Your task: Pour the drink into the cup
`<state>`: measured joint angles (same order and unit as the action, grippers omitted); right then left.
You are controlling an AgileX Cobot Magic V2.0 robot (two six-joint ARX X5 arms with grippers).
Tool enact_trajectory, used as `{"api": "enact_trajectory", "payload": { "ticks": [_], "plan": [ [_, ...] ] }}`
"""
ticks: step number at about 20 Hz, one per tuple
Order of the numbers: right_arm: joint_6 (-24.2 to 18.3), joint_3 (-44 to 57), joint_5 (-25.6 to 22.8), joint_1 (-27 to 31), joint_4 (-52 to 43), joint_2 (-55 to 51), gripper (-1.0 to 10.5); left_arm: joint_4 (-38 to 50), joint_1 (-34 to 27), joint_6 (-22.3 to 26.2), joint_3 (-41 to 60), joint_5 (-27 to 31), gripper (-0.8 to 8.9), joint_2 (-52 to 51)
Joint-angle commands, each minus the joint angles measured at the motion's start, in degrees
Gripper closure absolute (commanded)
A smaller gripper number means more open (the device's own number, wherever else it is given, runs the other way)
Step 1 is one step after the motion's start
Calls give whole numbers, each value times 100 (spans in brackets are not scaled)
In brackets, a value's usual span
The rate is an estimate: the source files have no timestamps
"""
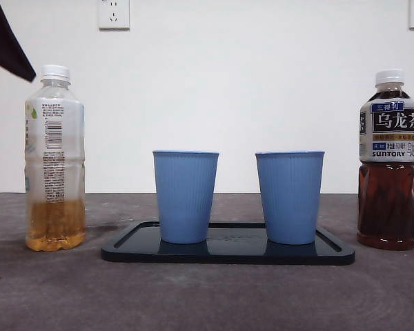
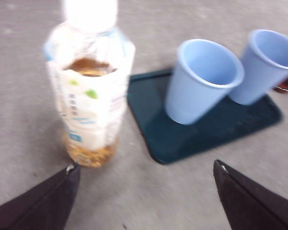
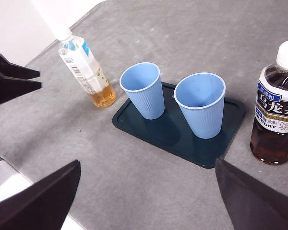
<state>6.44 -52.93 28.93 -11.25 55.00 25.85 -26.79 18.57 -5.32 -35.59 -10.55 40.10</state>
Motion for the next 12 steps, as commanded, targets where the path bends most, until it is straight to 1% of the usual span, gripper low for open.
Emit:
{"api": "enact_trajectory", "payload": {
  "ticks": [1, 4, 5, 7, 8, 9, 10, 12],
  "plan": [
    [66, -76, 13, -26, -50, 13, 496, 439, 24, -33, 109, 118, 380, 157],
    [70, -76, -4, -26, -55, 13, 496, 826, 24, -37, 203, 326, 375, 566],
    [72, -76, -4, -26, -52, 13, 496, 955, 24, -44, 203, 354, 357, 741],
    [72, -76, -20, -26, -52, 13, 496, 1311, 24, -52, 203, 374, 264, 1099],
    [85, -76, -50, -26, -52, 13, 496, 1504, 24, -68, 203, 376, 251, 1294],
    [85, -76, -50, -26, -52, 13, 496, 1646, 24, -81, 203, 391, 251, 1445],
    [85, -76, -59, -26, -52, 13, 496, 1810, 24, -81, 203, 538, 251, 1622],
    [87, -76, -203, -26, -52, 13, 496, 2100, 22, -77, 203, 697, 251, 1926]
  ]
}}
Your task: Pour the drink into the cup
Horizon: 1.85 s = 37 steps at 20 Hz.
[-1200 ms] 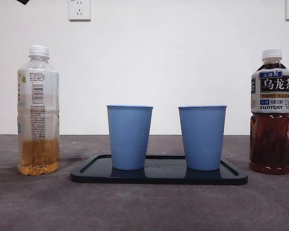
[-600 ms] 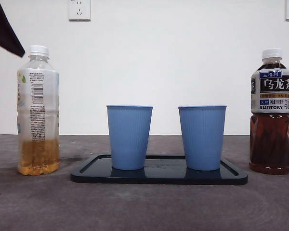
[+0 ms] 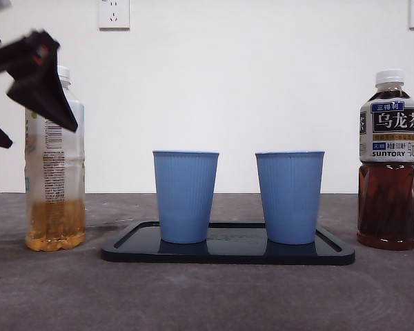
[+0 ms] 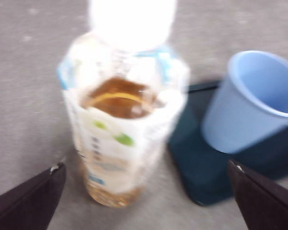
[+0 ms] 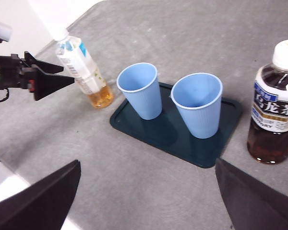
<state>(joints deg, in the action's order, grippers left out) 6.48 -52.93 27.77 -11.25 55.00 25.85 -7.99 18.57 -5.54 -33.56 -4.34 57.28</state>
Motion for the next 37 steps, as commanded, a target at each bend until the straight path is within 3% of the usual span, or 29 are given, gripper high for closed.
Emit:
{"api": "enact_trajectory", "payload": {
  "ticks": [1, 8, 11, 17, 22, 28, 31, 34, 37],
  "plan": [
    [81, -76, -111, -26, -52, 13, 496, 378, 20, -55, 0, 79, 251, 337],
    [114, -76, -127, -26, -50, 13, 496, 1499, 20, -103, 0, 120, 268, 1217],
    [192, -76, -219, -26, -48, 13, 496, 1668, 20, -125, 0, 140, 408, 1399],
    [256, -76, -317, -26, -50, 15, 496, 1827, 20, -142, -2, 164, 575, 1425],
    [256, -76, -385, -26, -50, 15, 496, 1733, 22, -140, -63, 164, 579, 1252],
    [254, -76, -385, -26, -52, 15, 496, -243, 85, -15, -988, 162, 579, 503],
    [256, -76, -380, -26, -118, 15, 496, -1456, 238, 369, -1499, 164, 579, 509],
    [256, -76, -378, -26, -203, 15, 496, -2135, 487, 800, -1696, 195, 597, 660],
    [254, -76, -378, -26, -225, 15, 496, -2590, 761, 1025, -1864, 743, 606, 890]
  ]
}}
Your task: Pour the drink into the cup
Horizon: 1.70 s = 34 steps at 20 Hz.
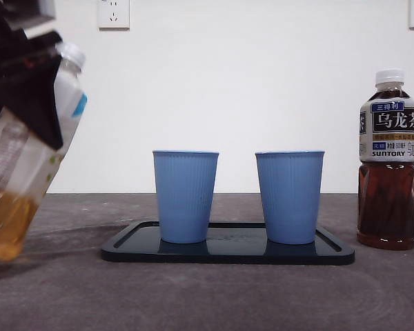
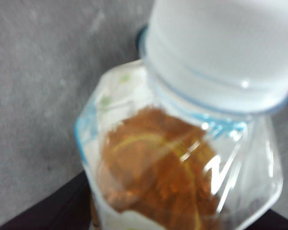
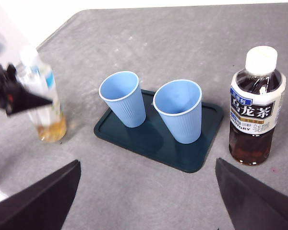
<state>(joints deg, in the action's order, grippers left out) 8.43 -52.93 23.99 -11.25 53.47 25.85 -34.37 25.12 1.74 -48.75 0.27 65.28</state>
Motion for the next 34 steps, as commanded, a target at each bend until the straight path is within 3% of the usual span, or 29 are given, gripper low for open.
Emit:
{"api": "enact_trajectory", "payload": {
  "ticks": [1, 9, 16, 28, 34],
  "plan": [
    [59, -76, 0, -26, -72, 15, 496, -177, 208, 363, -487, 514, 606, 212],
    [-31, -76, -4, -26, -76, 15, 496, -1919, 798, 619, -2184, 2524, 605, 1829],
    [-98, -74, -7, -26, -92, 15, 496, -2682, 1497, 837, -3340, 4253, 606, 3021],
    [-98, -74, -4, -33, -94, 15, 496, -2758, 2146, 1740, -3713, 5864, 633, 3858],
    [-98, -74, -4, -33, -101, 15, 496, -2710, 2295, 2074, -3713, 6227, 668, 3985]
  ]
}}
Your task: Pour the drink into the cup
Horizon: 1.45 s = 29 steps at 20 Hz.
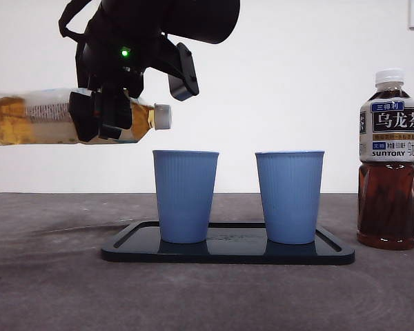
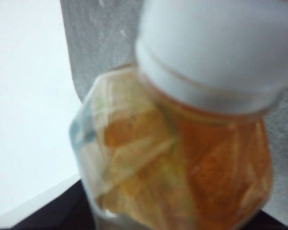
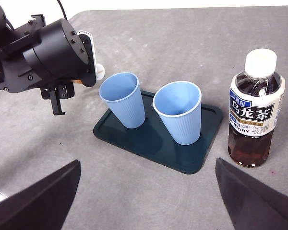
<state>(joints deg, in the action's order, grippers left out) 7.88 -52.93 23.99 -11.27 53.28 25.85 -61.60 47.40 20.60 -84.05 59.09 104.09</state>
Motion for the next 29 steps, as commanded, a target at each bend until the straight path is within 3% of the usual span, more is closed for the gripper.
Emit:
{"api": "enact_trajectory", "payload": {
  "ticks": [1, 10, 15, 19, 25, 29],
  "plan": [
    [-44, -74, -4, -31, -81, 15, 496, 31, 70, 282, -184, 409, 668, 131],
    [-59, -74, -4, -68, -76, 15, 496, 28, 162, 380, -184, 463, 668, 245],
    [-70, -74, -4, -68, -76, 15, 496, -7, 243, 212, -184, 820, 667, 219],
    [-70, -74, -4, -68, -72, 15, 496, -59, 247, -748, -184, 778, 667, -76],
    [-87, -74, -2, -68, -44, 15, 496, -142, -2, -2343, -170, -1132, 668, -1088],
    [-90, -74, 4, -68, -33, 15, 496, 577, -319, -2688, 219, -1845, 668, -1882]
  ]
}}
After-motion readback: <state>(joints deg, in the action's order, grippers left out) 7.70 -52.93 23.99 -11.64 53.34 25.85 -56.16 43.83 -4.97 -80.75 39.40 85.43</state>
